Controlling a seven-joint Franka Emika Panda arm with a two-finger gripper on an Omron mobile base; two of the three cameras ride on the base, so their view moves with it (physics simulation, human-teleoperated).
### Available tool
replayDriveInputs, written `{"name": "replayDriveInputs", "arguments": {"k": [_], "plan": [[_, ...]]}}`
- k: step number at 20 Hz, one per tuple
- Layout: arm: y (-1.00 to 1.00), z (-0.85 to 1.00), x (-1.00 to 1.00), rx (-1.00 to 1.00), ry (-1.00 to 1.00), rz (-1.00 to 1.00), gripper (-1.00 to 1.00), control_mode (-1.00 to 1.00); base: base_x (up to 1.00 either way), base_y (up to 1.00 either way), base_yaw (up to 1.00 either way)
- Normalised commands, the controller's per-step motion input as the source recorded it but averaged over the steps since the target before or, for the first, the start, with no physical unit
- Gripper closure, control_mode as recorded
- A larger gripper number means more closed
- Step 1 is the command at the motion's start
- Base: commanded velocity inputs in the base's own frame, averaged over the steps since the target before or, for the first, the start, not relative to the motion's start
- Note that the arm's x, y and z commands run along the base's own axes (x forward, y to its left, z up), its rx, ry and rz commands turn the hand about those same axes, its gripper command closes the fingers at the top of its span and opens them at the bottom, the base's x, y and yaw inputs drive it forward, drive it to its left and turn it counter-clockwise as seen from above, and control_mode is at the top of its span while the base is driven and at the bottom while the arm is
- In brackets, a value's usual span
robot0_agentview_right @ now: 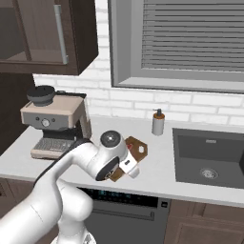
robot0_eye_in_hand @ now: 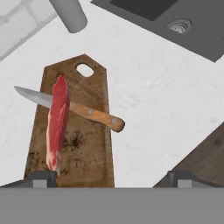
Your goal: Pick up the knife from the drawer and place it on the cutting board. Then place the meat from the plate to the cutting board.
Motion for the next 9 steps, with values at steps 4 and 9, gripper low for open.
{"name": "replayDriveInputs", "arguments": {"k": [4, 9], "plan": [[-0.05, -0.01, -0.13, -0.02, 0.02, 0.00, -1.00, -1.00, 0.00, 0.00, 0.00], [0.00, 0.10, -0.41, 0.01, -0.15, 0.01, -1.00, -1.00, 0.00, 0.00, 0.00]]}}
